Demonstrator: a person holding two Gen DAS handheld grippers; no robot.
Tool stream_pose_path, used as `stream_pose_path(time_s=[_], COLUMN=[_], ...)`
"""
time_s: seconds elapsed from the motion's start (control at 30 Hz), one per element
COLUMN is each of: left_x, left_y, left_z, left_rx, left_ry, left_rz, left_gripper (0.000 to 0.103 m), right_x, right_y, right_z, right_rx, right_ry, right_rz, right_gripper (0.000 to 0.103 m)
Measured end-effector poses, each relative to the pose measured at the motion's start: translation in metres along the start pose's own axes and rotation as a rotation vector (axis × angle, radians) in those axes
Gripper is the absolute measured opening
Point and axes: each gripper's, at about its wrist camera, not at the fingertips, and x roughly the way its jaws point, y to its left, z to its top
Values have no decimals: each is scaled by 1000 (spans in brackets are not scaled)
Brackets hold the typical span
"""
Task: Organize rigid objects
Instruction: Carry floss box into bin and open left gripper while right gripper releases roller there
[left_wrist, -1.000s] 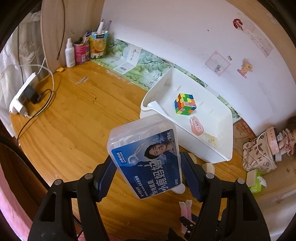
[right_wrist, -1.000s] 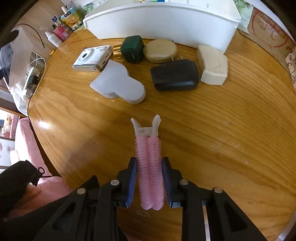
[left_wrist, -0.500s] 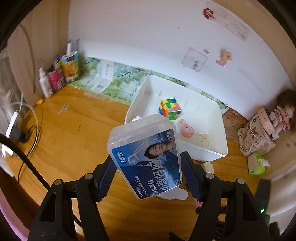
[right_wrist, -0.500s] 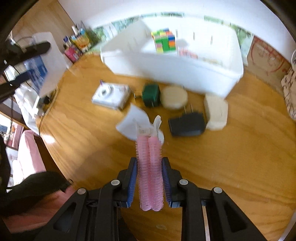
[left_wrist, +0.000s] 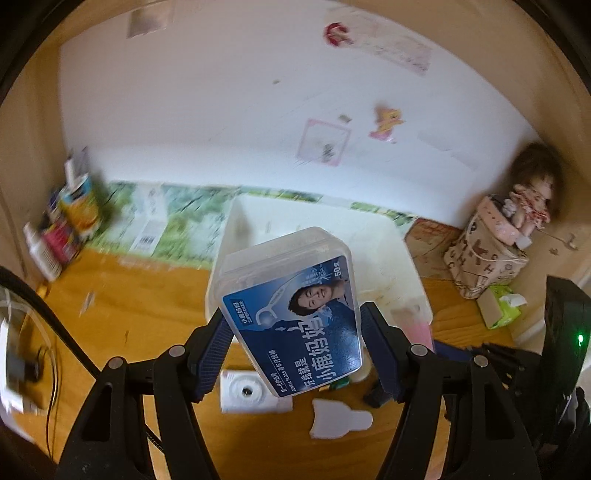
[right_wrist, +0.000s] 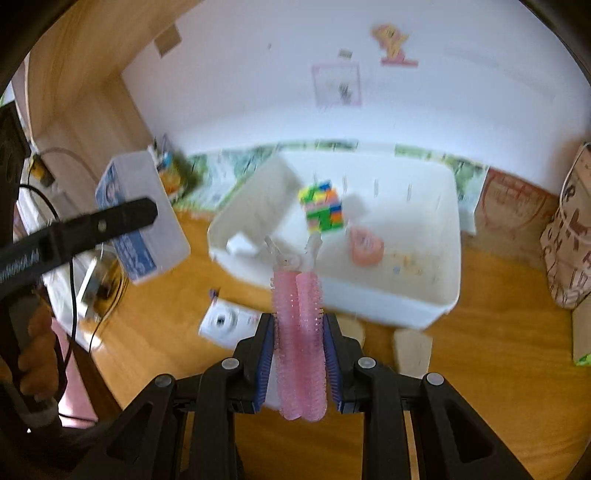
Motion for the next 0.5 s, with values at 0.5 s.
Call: stream_pose_path(time_s=[0.5], left_x=[40], left_y=[-14], left_z=[20], left_rx=[174], left_ry=[-135], left_rz=[-90], left_gripper=[72], right_x=[9], right_y=[-32], right_z=[12], right_rx=[120], right_ry=[-402], right_rz=[-116], right_gripper=[26])
